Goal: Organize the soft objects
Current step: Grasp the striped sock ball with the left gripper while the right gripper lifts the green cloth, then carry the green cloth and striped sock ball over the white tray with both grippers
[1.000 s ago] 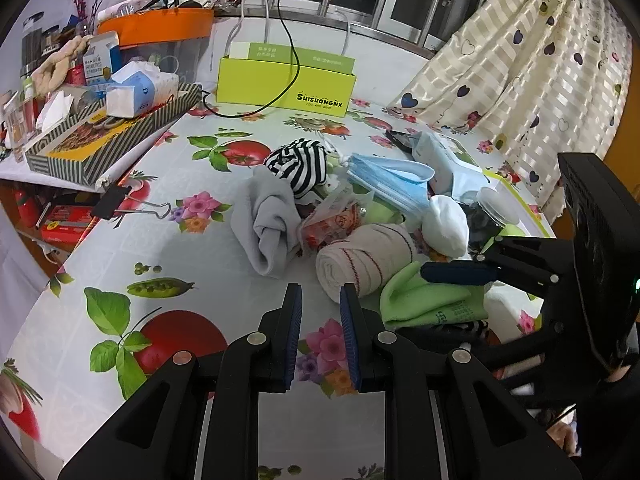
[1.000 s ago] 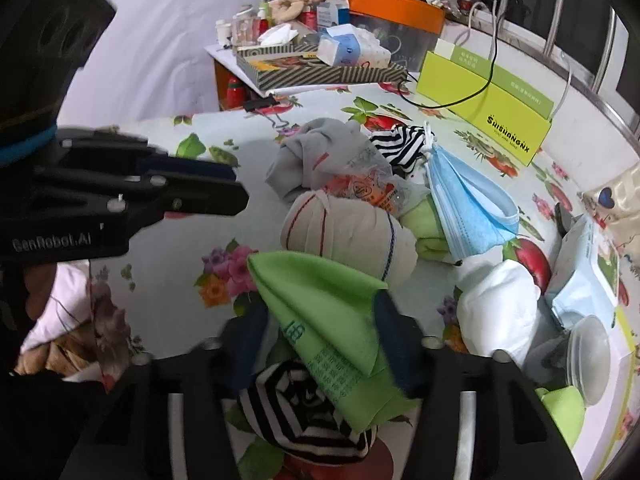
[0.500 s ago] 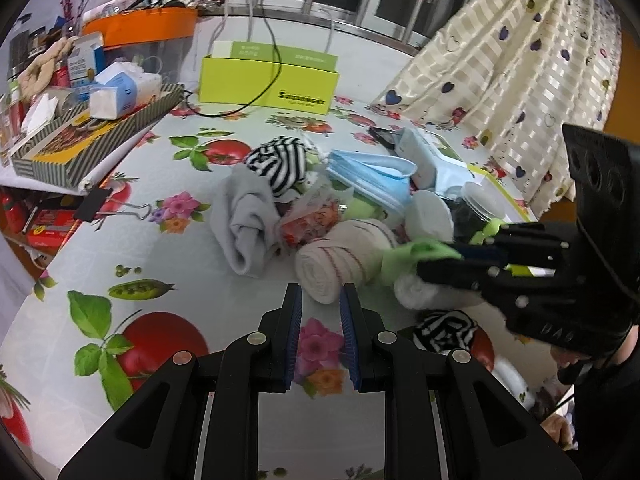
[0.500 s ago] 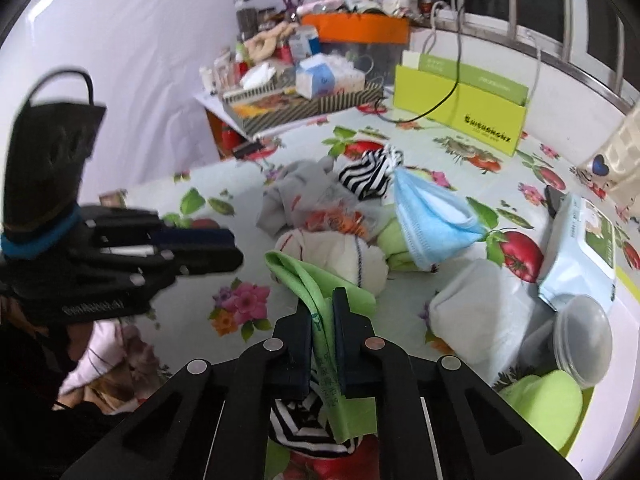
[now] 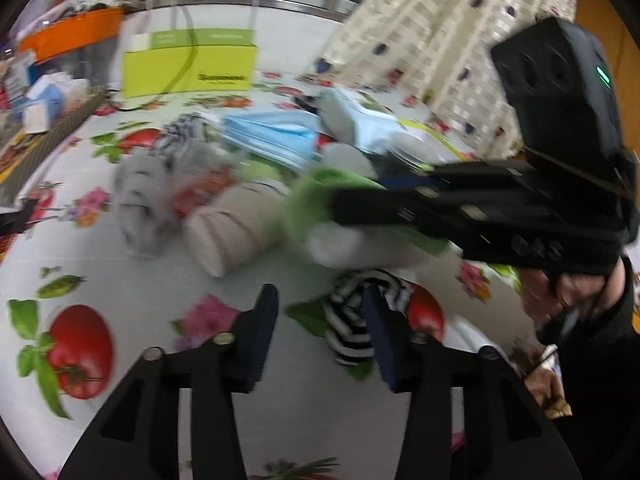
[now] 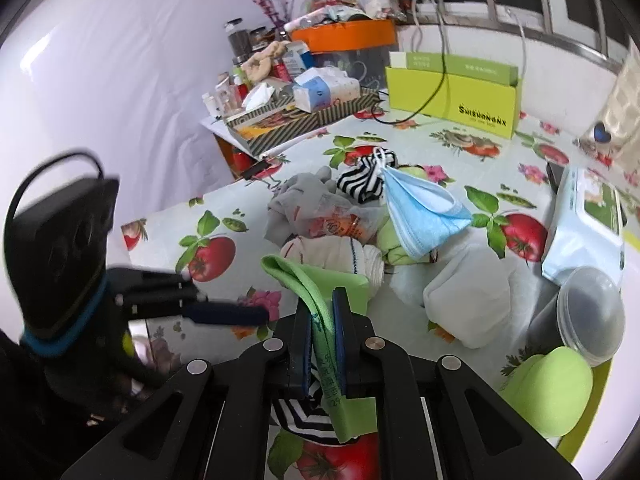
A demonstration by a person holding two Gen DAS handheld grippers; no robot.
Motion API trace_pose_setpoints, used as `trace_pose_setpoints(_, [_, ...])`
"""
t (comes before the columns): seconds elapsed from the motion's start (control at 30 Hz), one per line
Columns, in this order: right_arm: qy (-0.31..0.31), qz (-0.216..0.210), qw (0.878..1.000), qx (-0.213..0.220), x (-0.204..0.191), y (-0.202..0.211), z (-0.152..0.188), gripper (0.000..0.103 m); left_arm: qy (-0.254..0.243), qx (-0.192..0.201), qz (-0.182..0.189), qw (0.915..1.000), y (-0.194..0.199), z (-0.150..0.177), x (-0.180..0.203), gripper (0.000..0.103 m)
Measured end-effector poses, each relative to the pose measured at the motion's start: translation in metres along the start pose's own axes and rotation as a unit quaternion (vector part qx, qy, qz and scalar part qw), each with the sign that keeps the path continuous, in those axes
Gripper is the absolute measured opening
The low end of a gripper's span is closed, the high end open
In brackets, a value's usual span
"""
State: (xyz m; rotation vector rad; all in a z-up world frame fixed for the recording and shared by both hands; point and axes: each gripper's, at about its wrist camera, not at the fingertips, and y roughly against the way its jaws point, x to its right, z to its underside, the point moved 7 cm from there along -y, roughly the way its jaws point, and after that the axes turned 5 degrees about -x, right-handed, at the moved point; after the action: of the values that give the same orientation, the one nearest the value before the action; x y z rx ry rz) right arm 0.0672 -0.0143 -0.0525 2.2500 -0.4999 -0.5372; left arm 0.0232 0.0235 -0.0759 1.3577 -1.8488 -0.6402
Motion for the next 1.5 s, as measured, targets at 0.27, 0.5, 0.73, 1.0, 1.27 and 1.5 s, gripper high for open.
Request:
trace_pose_setpoints(0.27, [-0.029, -0.019, 0.999, 0.001, 0.011, 0.002, -0.003, 0.010, -0.008, -0.021, 0.022, 0.9995, -0.019, 0.007, 0.016, 0.047])
trace_pose_setpoints(0.5, [-0.036, -0.005, 0.999, 0.001, 0.019, 0.005, -0.005, 0.006, -0.019, -0.030, 0.009, 0.9993, -0.033, 0.008, 0.024, 0.047])
trace_pose_setpoints(0.73, [-0.036, 0.012, 0.999, 0.018, 0.021, 0.014, -0.006, 0.004, -0.054, -0.027, -0.034, 0.9976, -0.037, 0.008, 0.033, 0.043])
trace_pose_setpoints(1.0, [-0.033, 0.023, 0.998, 0.045, 0.018, 0.037, -0.004, 0.004, -0.056, -0.020, -0.035, 0.9976, -0.027, 0.007, 0.033, 0.014])
trace_pose_setpoints(1.27, [-0.033, 0.030, 0.995, 0.091, 0.014, 0.076, -0.003, 0.004, -0.021, 0.039, -0.046, 0.9980, 0.018, -0.014, 0.018, 0.014])
trace_pose_setpoints(1.5, [-0.034, 0.041, 0.991, 0.119, 0.016, 0.101, -0.002, 0.004, 0.008, 0.061, -0.045, 0.9971, 0.028, -0.030, 0.013, 0.014])
